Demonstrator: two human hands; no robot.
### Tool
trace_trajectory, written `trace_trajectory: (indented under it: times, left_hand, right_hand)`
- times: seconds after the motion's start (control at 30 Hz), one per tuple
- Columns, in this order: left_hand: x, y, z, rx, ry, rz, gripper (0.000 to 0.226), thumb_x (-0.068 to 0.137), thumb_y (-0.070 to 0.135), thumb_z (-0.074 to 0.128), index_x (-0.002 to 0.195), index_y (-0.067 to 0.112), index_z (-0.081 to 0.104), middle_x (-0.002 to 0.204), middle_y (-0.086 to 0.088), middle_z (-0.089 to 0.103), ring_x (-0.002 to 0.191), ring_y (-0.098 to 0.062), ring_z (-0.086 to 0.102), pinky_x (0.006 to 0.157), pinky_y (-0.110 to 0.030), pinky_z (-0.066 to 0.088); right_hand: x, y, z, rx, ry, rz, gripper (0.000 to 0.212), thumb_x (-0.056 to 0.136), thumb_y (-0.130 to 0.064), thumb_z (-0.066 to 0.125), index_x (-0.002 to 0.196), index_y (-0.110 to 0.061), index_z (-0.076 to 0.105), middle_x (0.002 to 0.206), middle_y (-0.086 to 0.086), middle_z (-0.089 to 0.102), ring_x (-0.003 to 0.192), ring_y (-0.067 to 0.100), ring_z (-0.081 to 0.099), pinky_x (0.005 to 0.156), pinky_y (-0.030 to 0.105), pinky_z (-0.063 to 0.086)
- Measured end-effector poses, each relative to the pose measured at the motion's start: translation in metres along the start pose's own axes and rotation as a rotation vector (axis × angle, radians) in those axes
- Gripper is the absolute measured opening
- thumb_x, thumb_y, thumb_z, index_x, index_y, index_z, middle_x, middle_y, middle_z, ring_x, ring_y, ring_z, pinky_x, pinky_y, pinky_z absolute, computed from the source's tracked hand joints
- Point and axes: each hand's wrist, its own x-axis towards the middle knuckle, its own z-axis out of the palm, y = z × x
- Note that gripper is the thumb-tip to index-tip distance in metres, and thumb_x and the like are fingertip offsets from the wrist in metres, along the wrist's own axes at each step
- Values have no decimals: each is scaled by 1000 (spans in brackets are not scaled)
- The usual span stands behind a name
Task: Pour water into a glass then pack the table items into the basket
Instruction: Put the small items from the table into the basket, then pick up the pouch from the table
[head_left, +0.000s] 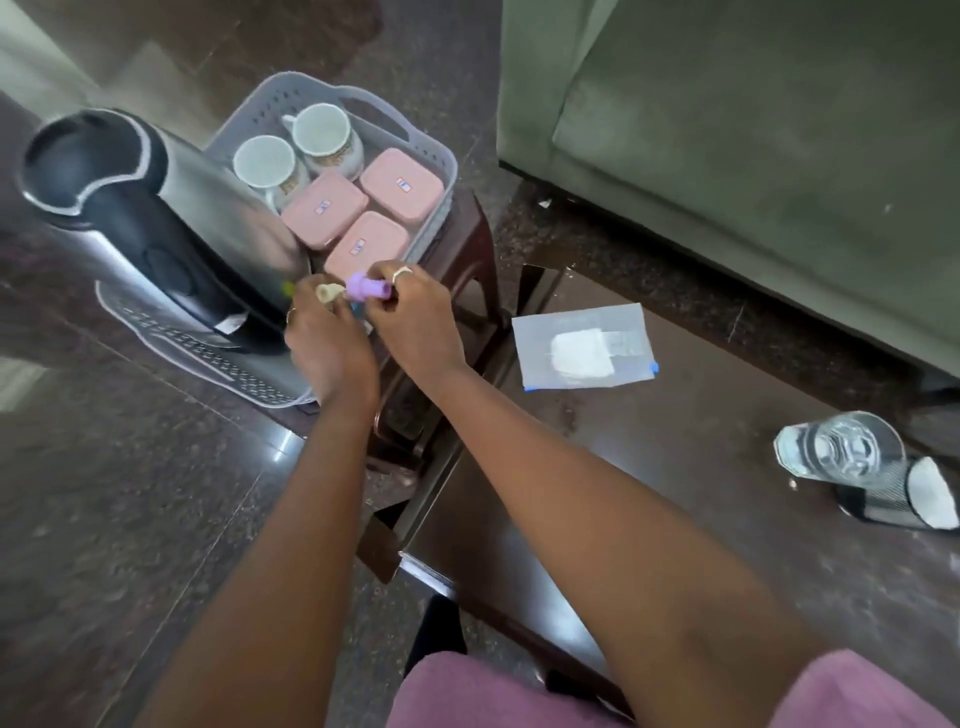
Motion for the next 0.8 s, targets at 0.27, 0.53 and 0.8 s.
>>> trace_trajectory:
  times: [0.27, 0.53, 0.8]
  left_hand:
    - [20, -11, -2, 36, -71, -48, 34, 90, 8, 49, 123, 14, 52, 119, -17, 61, 112, -32, 54, 86, -36, 42]
    - [-15, -2, 8, -100, 52, 243, 33, 84, -9, 44, 111, 1, 61, 107, -19, 68, 101, -33, 60, 81, -24, 35]
    - [-70, 10, 86, -101, -393, 108, 35, 91, 4, 45, 126, 6, 53, 125, -14, 60, 118, -26, 54, 99, -29, 36]
  right_hand:
    - [16, 9, 31, -290, -104, 65, 23, 88, -28, 59, 109, -22, 67, 97, 4, 71, 109, 27, 41, 83, 37, 27]
    - [-11, 44, -8, -188, 205, 95, 17, 86, -10, 63, 101, -7, 69, 112, 9, 64, 110, 30, 48, 92, 41, 41]
    - [-33, 123, -83, -330, 420, 623, 29, 93, -15, 56, 120, -4, 59, 136, 11, 45, 122, 29, 41, 95, 30, 36]
